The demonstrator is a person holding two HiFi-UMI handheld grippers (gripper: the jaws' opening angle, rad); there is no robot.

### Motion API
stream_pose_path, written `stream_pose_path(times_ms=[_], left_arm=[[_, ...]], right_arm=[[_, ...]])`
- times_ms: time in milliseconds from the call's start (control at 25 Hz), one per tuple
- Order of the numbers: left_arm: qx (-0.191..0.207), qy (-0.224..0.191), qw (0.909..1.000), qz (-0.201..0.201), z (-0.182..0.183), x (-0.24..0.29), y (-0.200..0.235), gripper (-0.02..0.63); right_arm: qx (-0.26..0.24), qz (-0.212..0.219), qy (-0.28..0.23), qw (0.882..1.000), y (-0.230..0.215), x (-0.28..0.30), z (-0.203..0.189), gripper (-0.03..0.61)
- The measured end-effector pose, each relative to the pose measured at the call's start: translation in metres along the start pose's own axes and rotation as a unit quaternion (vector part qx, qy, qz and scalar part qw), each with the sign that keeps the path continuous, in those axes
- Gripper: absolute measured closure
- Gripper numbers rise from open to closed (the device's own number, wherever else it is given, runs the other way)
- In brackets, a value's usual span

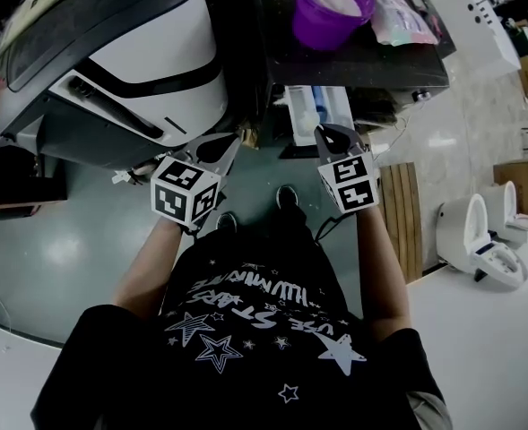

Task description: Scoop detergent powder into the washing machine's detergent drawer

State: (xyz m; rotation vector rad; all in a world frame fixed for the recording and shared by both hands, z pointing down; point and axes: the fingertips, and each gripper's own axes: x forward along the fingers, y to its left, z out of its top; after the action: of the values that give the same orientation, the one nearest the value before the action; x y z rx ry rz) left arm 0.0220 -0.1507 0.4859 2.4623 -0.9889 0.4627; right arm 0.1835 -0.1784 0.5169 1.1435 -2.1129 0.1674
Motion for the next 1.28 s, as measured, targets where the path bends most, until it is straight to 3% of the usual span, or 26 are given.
stream_pose_path(times_ms=[320,720,1000,1280], left_arm=[[0.001,-0.002,1.0,-0.002,0.001,0.0,-0.001,0.614],[-0.002,-0.005,1.0,-0.001,-0.001,-0.005,0.003,0.614],[-0.003,-0.008,1.0,0.0,-0.002,-0.009,0.004,0.614],[-0.004,-0.013,0.9999,0.0,-0.004,-0.016,0.007,0.614]], right_arm=[[-0.106,-0.02,0.02,0.994,0.006,0.002,-0.004,0.546],[-0.214,-0.035,0.034,0.976,0.008,0.005,0.002,0.546],[-0.294,-0.049,0.042,0.954,0.007,0.003,0.005,0.546],[-0.379,-0.056,0.054,0.922,0.012,0.004,0.009,0.546]])
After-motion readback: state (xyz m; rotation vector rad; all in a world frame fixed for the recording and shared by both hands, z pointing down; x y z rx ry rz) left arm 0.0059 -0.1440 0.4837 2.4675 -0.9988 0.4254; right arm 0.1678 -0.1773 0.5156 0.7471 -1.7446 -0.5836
